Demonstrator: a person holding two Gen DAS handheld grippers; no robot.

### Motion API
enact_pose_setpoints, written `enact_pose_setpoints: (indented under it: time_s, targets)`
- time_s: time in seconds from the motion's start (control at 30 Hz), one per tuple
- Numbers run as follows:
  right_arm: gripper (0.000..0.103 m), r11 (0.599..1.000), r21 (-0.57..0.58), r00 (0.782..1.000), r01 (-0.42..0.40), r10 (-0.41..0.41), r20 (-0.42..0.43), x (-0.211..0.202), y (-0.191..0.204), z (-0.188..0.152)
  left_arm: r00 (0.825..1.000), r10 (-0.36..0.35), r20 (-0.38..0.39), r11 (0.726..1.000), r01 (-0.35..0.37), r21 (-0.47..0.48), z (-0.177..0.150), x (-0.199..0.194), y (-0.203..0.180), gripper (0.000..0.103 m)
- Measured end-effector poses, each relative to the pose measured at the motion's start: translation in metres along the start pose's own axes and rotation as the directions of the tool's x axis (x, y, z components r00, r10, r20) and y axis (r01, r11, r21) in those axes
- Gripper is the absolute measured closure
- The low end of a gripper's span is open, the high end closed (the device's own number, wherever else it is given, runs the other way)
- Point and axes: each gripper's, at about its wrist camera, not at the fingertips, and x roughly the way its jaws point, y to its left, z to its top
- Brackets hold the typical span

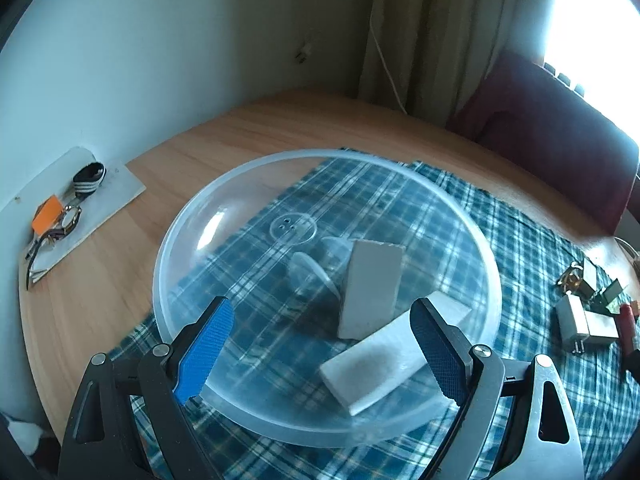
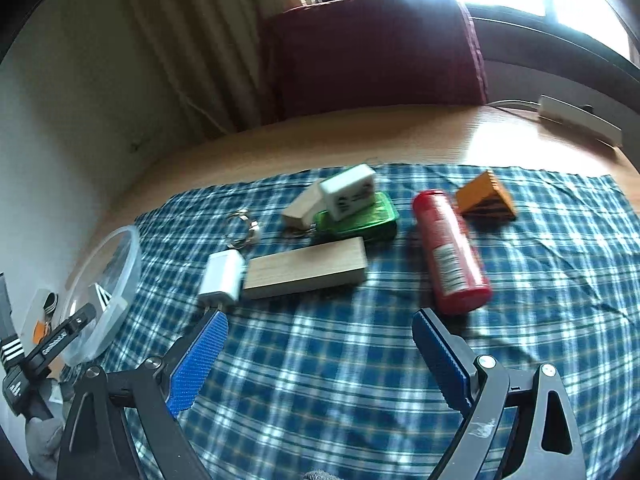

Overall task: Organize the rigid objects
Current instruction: 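Move the left tool back over the table toward the white charger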

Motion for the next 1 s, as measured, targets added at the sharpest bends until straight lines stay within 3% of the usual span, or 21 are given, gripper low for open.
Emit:
enact_pose_setpoints:
  time_s: [0.5, 1.0]
  targets:
    - [0.007, 0.996, 0.040, 0.996, 0.085, -0.085, 0.007, -0.006, -0.035, 0.003, 0.997, -0.072, 0.034, 0.994, 0.069, 0.082, -0.002, -0.024, -0.047, 0.012]
    - [0.007, 0.992, 0.052, 0.993, 0.115, -0.115, 0.006, -0.016, -0.055, 0.000, 0.980, -0.185, -0.078, 0.957, 0.198, 0.213, -0.009, -0.017, -0.113, 0.012]
